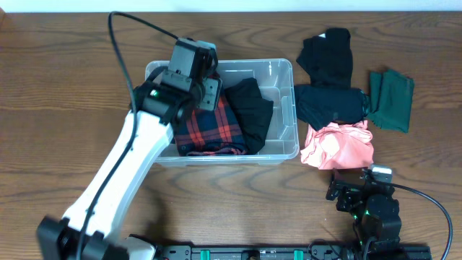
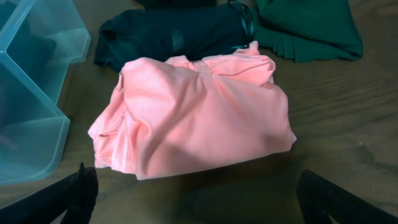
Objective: Pack container
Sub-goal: 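Smooth the plaid shirt edges inside the bin with the left gripper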
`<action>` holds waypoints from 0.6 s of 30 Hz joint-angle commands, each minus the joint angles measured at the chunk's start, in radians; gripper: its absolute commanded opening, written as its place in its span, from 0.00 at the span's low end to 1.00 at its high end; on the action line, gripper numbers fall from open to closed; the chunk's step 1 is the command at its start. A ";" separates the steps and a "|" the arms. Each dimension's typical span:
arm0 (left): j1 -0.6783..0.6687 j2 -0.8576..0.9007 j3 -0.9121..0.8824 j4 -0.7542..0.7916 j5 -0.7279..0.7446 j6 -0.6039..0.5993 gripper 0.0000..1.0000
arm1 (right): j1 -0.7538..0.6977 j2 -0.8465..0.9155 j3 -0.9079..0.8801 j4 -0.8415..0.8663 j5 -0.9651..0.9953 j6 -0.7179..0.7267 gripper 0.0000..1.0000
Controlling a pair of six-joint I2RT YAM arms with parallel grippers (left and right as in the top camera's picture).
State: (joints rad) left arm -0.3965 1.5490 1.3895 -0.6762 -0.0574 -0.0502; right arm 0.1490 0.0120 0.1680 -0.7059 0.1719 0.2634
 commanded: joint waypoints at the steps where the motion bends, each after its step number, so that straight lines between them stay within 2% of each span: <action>1: 0.036 0.123 -0.051 0.039 -0.048 0.016 0.63 | -0.006 -0.005 -0.004 -0.002 0.003 0.013 0.99; 10: 0.059 0.446 -0.053 -0.013 0.039 0.011 0.63 | -0.006 -0.005 -0.004 -0.002 0.003 0.013 0.99; 13: 0.059 0.449 -0.051 -0.038 0.038 0.008 0.63 | -0.006 -0.005 -0.004 -0.002 0.003 0.013 0.99; 18: 0.061 0.351 0.026 -0.135 0.038 0.008 0.63 | -0.006 -0.005 -0.004 -0.002 0.003 0.013 0.99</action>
State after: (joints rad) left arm -0.3355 1.8870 1.4380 -0.7319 -0.0326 -0.0547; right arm 0.1490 0.0120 0.1680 -0.7059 0.1719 0.2634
